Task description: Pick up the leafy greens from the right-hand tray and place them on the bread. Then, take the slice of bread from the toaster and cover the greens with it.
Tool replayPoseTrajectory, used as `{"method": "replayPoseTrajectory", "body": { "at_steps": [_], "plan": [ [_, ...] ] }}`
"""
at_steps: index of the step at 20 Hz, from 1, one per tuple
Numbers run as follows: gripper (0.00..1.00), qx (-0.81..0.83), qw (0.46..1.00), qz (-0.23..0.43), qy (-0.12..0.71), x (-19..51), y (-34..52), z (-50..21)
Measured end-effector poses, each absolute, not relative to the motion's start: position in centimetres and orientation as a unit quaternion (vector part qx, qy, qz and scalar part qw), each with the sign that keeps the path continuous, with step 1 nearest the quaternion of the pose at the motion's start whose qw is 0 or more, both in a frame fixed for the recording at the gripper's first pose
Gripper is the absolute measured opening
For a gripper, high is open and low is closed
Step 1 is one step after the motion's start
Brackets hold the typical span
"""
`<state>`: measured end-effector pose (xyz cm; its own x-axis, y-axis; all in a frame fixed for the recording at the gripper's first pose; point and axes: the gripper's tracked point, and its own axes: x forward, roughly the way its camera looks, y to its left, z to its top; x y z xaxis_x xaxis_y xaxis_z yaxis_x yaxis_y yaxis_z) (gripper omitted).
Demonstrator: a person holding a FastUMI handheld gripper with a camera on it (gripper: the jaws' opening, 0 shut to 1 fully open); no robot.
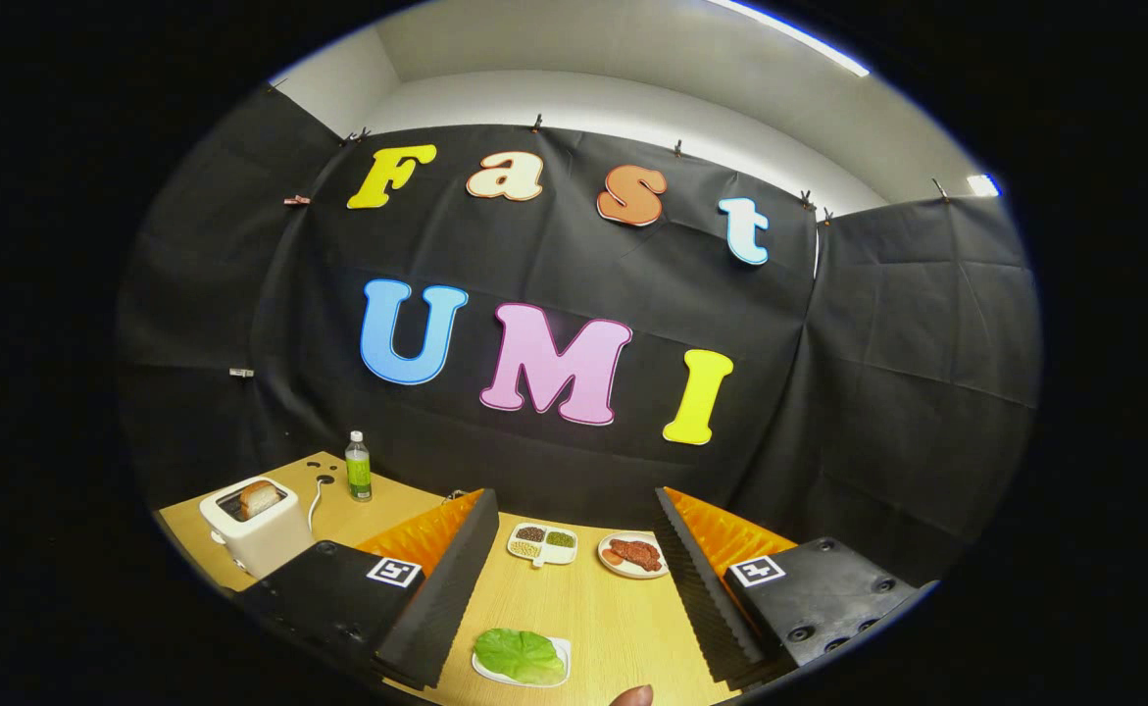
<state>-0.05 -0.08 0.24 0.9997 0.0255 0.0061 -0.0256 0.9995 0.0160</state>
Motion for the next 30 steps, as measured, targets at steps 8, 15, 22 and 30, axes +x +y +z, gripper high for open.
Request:
{"method": "replayPoseTrajectory", "body": {
  "at_steps": [8,15,22,30],
  "plan": [
    [0.96,-0.025,0.988,0.098,0.116,1.2,2.3,-9.7],
    [0.91,-0.01,0.938,0.197,0.287,2.9,3.8,-25.2],
    [0.86,-0.052,0.888,0.263,0.372,4.1,7.0,-34.6],
    [0.71,-0.076,0.836,0.28,0.466,4.5,8.1,-42.1]
  ]
}}
